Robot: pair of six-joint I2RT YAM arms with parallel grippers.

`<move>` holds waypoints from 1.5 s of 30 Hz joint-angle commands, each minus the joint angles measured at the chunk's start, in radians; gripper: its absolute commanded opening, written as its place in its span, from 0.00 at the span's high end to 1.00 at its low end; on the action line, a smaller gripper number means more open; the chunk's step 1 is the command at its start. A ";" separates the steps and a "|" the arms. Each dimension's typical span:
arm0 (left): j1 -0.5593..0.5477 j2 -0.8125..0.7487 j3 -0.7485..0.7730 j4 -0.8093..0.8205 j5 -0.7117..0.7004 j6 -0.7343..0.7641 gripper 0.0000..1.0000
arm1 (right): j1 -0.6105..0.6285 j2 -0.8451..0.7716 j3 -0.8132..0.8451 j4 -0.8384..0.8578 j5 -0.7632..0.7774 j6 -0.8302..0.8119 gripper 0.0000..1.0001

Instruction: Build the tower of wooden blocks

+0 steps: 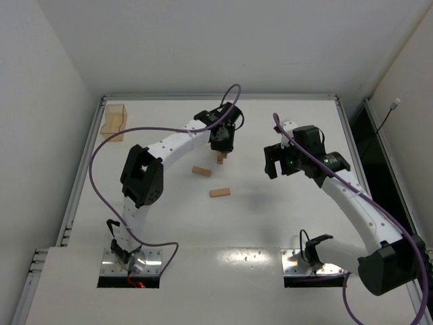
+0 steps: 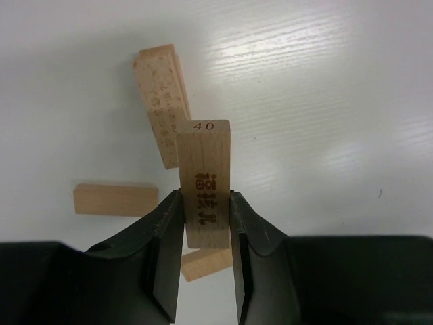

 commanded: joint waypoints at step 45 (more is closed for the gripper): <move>0.046 0.146 0.120 -0.020 -0.098 -0.029 0.94 | -0.026 -0.048 -0.063 0.038 -0.050 0.023 0.17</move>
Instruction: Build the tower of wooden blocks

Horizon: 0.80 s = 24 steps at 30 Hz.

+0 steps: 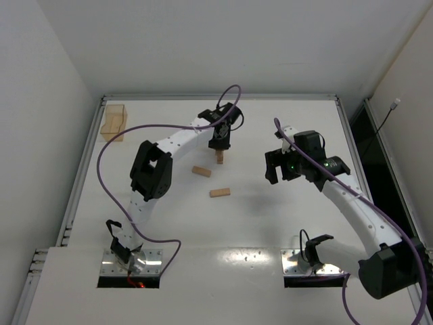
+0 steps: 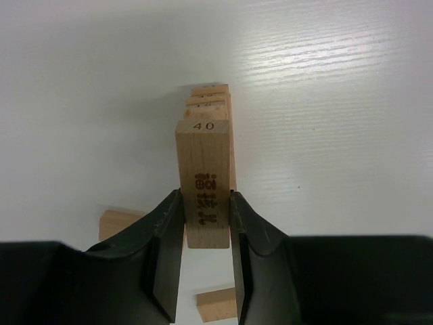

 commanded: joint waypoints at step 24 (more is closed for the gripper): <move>0.019 0.045 0.026 0.029 0.050 0.008 0.48 | -0.006 -0.021 -0.009 0.037 -0.021 0.027 0.18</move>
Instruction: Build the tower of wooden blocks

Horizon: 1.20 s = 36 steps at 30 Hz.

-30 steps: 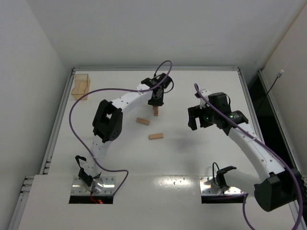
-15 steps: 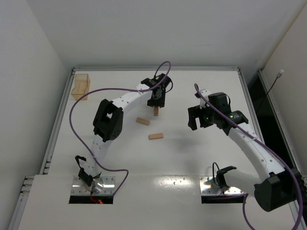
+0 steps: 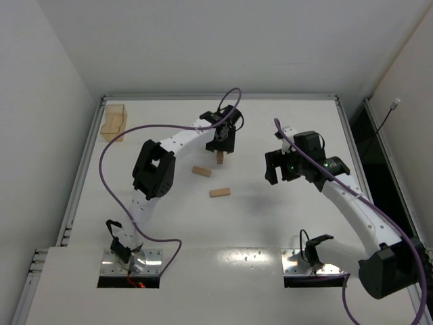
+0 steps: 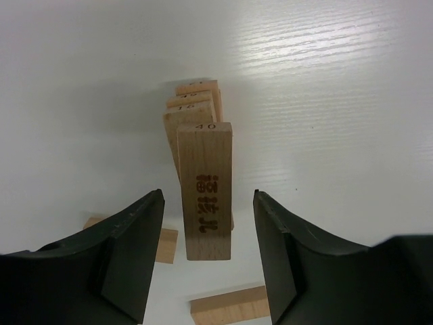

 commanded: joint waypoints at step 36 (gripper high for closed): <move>0.057 0.066 0.058 0.053 0.156 0.063 1.00 | -0.006 -0.003 -0.012 0.056 -0.023 0.015 0.18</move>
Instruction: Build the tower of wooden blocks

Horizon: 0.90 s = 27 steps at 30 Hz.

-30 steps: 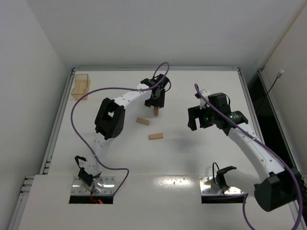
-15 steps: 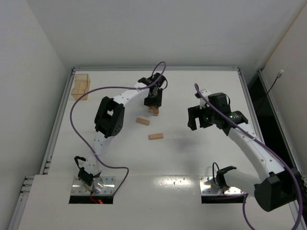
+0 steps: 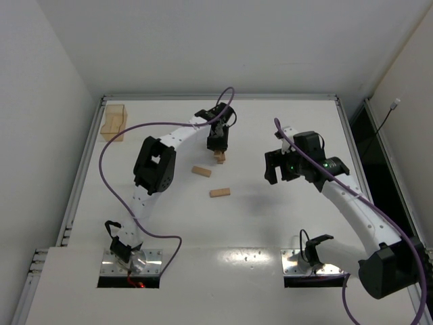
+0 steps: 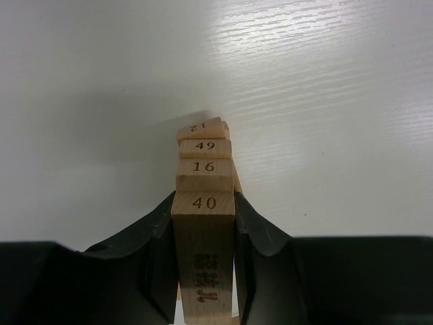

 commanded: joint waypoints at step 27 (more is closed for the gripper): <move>-0.037 -0.051 0.052 0.009 -0.087 -0.035 1.00 | -0.006 -0.040 -0.055 0.042 -0.028 0.009 0.18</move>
